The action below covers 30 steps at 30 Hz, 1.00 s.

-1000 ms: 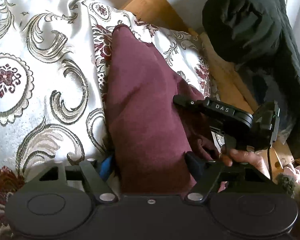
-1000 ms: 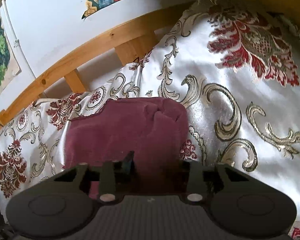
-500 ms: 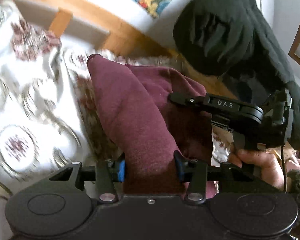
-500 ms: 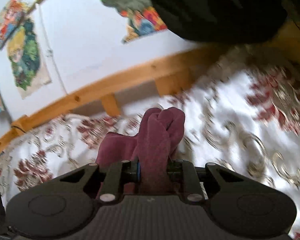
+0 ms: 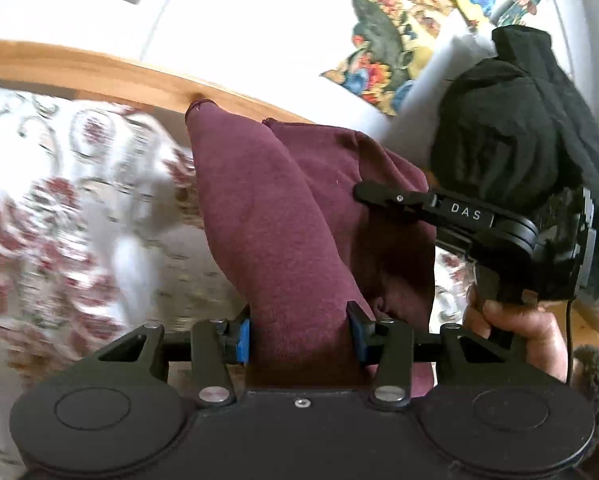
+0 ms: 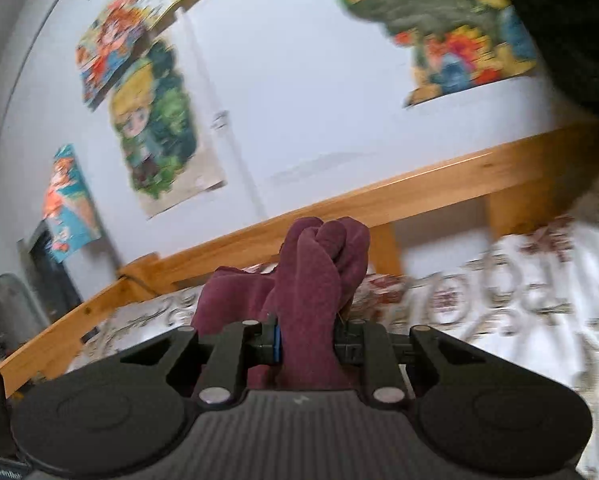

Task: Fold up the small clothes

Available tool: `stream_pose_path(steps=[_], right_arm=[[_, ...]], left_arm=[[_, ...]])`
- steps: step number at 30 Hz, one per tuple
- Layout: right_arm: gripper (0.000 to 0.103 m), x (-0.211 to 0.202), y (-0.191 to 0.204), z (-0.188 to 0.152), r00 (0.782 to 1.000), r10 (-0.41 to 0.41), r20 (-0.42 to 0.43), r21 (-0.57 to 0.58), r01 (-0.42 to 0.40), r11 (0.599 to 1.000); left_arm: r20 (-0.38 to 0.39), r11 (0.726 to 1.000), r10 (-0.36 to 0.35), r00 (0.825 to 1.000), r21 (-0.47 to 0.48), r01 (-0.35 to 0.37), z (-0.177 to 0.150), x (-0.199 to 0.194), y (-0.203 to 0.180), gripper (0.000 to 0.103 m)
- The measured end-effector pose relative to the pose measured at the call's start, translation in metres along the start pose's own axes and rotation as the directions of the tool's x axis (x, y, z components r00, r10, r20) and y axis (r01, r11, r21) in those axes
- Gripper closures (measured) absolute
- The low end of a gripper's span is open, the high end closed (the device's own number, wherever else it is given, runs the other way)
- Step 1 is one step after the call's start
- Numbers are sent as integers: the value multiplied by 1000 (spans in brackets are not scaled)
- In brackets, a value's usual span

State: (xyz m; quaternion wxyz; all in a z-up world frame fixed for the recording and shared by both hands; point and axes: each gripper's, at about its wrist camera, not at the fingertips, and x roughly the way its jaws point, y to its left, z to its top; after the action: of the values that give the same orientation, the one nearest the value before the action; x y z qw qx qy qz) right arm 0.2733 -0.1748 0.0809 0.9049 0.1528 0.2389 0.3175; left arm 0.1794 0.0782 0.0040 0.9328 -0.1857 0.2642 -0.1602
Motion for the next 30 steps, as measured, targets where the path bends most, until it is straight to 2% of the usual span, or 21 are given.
stream_pose_path(steps=[3, 6, 10, 13, 18, 21, 23, 24, 27, 30], right_arm=[[81, 27, 15, -4, 999, 39, -37, -12, -40, 999], [82, 46, 28, -13, 996, 53, -77, -44, -56, 997], [83, 64, 37, -25, 990, 33, -140, -105, -48, 993], [83, 74, 38, -27, 988, -6, -156, -166, -20, 986], [84, 93, 30, -18, 986, -66, -151, -207, 33, 978], [84, 110, 26, -19, 978, -121, -170, -247, 76, 966], [83, 123, 18, -24, 969, -168, -181, -254, 119, 960], [83, 129, 13, -26, 962, -196, -191, -243, 147, 959], [83, 147, -10, -32, 942, -240, -236, -118, 218, 969], [82, 156, -18, -39, 931, -277, -237, -123, 254, 959]], left_arm=[[-9, 999, 40, 999, -10, -40, 4, -14, 26, 56], [20, 995, 61, 998, -75, -59, -6, -17, 53, 56], [-6, 990, 76, 997, -123, -76, -18, 4, 73, 56], [3, 994, 64, 998, -86, -64, -14, 22, 78, 56], [22, 991, 32, 999, -133, -28, -15, 38, 98, 55], [-13, 981, 50, 999, -187, -51, -20, 45, 112, 52], [-59, 968, 49, 997, -241, -62, -23, 50, 124, 44], [-88, 959, 43, 995, -274, -66, -24, 54, 130, 41], [-83, 937, -2, 997, -348, -27, -29, 54, 142, 40], [-89, 942, 5, 996, -333, -35, -29, 51, 138, 36]])
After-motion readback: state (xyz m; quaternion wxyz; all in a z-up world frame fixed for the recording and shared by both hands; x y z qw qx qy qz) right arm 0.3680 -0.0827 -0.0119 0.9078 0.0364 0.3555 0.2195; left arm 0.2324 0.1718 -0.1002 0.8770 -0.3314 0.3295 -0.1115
